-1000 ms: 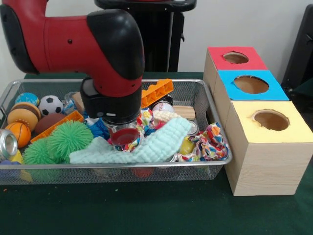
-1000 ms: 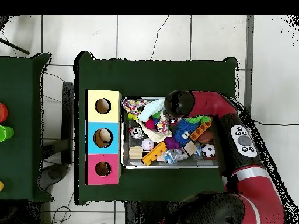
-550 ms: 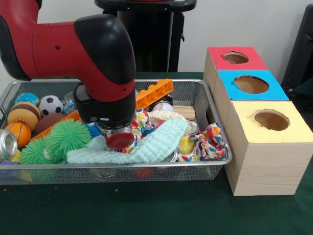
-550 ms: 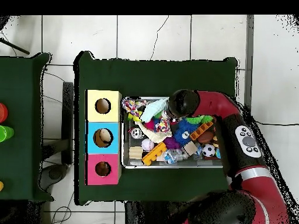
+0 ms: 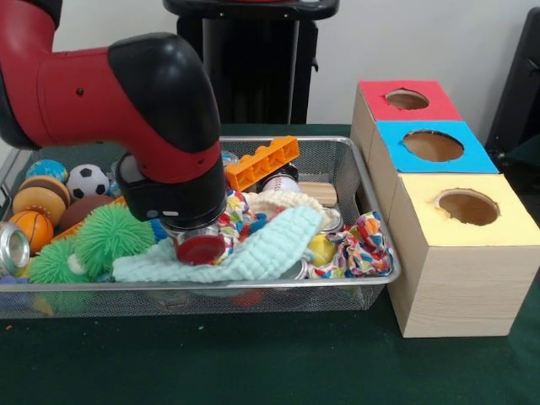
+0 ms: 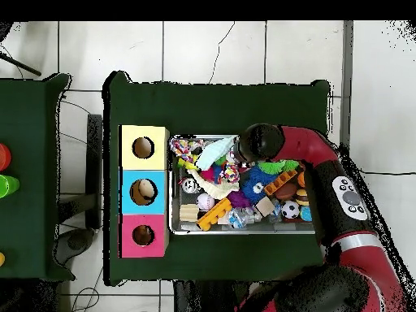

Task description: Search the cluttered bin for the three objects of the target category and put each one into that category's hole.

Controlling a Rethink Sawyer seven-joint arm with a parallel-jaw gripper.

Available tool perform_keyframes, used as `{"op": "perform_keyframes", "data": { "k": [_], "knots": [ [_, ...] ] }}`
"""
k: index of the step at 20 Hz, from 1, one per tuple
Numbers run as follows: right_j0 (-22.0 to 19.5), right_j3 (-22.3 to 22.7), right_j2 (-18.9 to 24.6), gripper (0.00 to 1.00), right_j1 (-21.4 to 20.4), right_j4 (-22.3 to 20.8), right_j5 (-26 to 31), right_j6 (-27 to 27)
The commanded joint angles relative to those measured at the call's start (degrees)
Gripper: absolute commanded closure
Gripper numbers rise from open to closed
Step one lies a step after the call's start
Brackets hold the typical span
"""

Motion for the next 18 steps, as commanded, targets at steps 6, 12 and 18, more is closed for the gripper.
{"op": "perform_keyframes", "data": {
  "k": [6,12,18],
  "knots": [
    [-2.37,-6.64,2.91,1.00,4.01,-6.57,6.69,-21.96],
    [-2.55,-9.33,3.27,1.00,4.19,-6.60,9.87,-25.63],
    [-2.55,-13.31,3.52,1.00,4.52,-7.06,13.68,-30.49]
  ]
}}
